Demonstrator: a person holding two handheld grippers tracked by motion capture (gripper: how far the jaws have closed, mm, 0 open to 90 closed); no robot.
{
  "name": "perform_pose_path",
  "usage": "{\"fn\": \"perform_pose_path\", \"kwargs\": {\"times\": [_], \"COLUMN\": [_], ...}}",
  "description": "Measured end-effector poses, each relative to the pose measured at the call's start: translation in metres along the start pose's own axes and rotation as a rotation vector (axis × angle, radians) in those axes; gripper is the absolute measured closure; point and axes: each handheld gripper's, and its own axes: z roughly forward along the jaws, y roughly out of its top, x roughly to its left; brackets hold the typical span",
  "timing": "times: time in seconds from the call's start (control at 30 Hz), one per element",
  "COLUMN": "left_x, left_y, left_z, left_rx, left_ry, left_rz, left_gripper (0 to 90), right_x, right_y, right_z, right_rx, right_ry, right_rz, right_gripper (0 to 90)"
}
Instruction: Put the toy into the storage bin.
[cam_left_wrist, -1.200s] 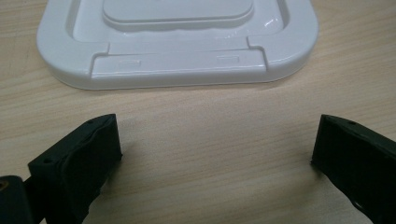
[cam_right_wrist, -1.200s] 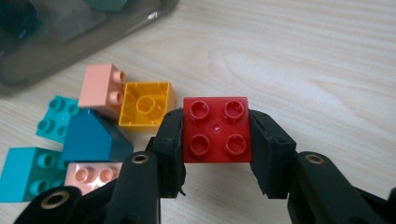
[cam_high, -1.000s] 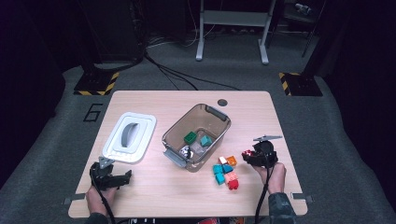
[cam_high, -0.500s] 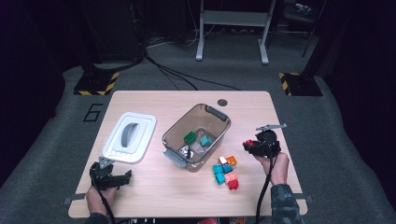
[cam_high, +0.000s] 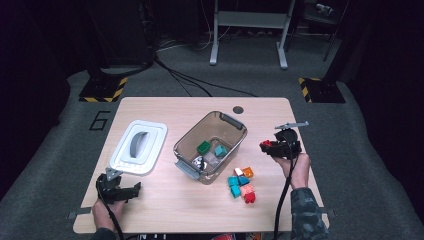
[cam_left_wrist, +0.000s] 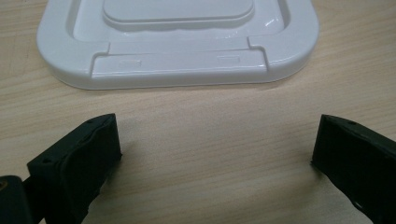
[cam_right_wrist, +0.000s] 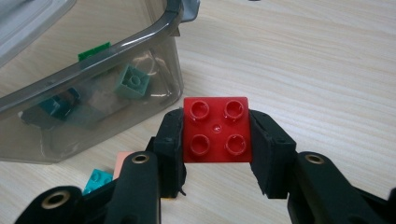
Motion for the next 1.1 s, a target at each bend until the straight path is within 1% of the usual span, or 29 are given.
{"fn": "perform_pose_path", "kwargs": {"times": [0.1, 0.17, 0.2, 0.27, 0.3, 0.33, 0.4, 0.43, 0.53, 0.57, 0.6, 0.63, 0.67, 0.7, 0.73, 0.77, 0.8, 0.83, 0.93, 0.97, 1.0, 1.03, 1.07, 1.1], "left_x": [0.000, 0.000, 0.000, 0.000, 0.000, 0.000, 0.000, 0.000, 0.000, 0.000, 0.000, 0.000, 0.000, 0.000, 0.000, 0.000, 0.000, 0.000, 0.000, 0.000, 0.000, 0.000, 0.000, 0.000], "left_y": [0.000, 0.000, 0.000, 0.000, 0.000, 0.000, 0.000, 0.000, 0.000, 0.000, 0.000, 0.000, 0.000, 0.000, 0.000, 0.000, 0.000, 0.000, 0.000, 0.000, 0.000, 0.000, 0.000, 0.000], "left_z": [0.000, 0.000, 0.000, 0.000, 0.000, 0.000, 0.000, 0.000, 0.000, 0.000, 0.000, 0.000, 0.000, 0.000, 0.000, 0.000, 0.000, 0.000, 0.000, 0.000, 0.000, 0.000, 0.000, 0.000], "left_rx": [0.000, 0.000, 0.000, -0.002, 0.000, 0.000, 0.000, 0.000, 0.000, -0.001, 0.000, 0.000, 0.000, 0.001, 0.000, 0.000, 0.000, 0.000, 0.000, 0.000, 0.000, 0.000, 0.000, 0.000], "left_ry": [0.000, 0.000, 0.000, 0.000, 0.000, 0.000, 0.000, 0.000, 0.002, 0.001, 0.001, 0.001, 0.001, 0.001, 0.001, 0.001, 0.002, 0.001, 0.001, 0.002, 0.001, 0.001, 0.001, 0.001], "left_rz": [0.000, 0.000, 0.001, -0.002, 0.000, 0.000, 0.000, 0.001, 0.001, -0.002, -0.001, -0.001, -0.001, 0.000, 0.001, 0.000, 0.000, -0.001, -0.001, 0.000, 0.000, -0.001, 0.001, -0.001], "left_gripper": [0.9, 0.9, 0.9, 0.9, 0.9, 0.9, 0.9, 0.9, 0.8, 0.8, 0.8, 0.9, 0.9, 0.8, 0.9, 0.9, 0.8, 0.9, 0.8, 0.9, 0.9, 0.9, 0.9, 0.9], "right_x": [-0.001, -0.001, 0.000, 0.000, 0.000, -0.002, -0.001, -0.002, -0.002, -0.002, -0.004, -0.003, -0.003, -0.002, 0.001, 0.001, 0.004, 0.005, 0.010, 0.011, 0.015, 0.017, 0.022, 0.025], "right_y": [0.003, 0.003, 0.005, 0.006, 0.008, 0.009, 0.012, 0.013, 0.021, 0.024, 0.027, 0.029, 0.031, 0.033, 0.036, 0.038, 0.041, 0.043, 0.051, 0.054, 0.057, 0.059, 0.063, 0.066], "right_z": [0.000, -0.001, -0.001, -0.001, -0.001, -0.002, -0.004, -0.005, -0.012, -0.013, -0.014, -0.015, -0.016, -0.016, -0.018, -0.019, -0.020, -0.020, -0.021, -0.021, -0.022, -0.022, -0.021, -0.020], "right_rx": [-0.003, -0.011, -0.011, -0.011, -0.012, -0.020, -0.023, -0.025, -0.046, -0.046, -0.050, -0.052, -0.054, -0.055, -0.056, -0.065, -0.064, -0.070, -0.075, -0.081, -0.080, -0.083, -0.082, -0.080], "right_ry": [-0.002, 0.003, 0.005, 0.005, 0.008, 0.009, 0.011, 0.007, 0.011, 0.012, 0.006, 0.007, 0.004, 0.006, 0.006, 0.011, 0.012, 0.009, 0.013, 0.017, 0.022, 0.026, 0.032, 0.034], "right_rz": [0.009, 0.001, 0.019, 0.000, 0.011, -0.004, 0.014, -0.001, -0.005, 0.006, -0.012, -0.007, -0.013, -0.016, -0.005, -0.024, -0.019, -0.035, -0.041, -0.056, -0.045, -0.057, -0.063, -0.079], "right_gripper": [58.7, 58.7, 58.7, 58.7, 58.7, 58.7, 58.7, 58.8, 58.7, 58.8, 58.7, 58.7, 58.7, 58.7, 58.7, 58.8, 58.7, 58.7, 58.7, 58.7, 58.7, 58.7, 58.7, 58.7]}}
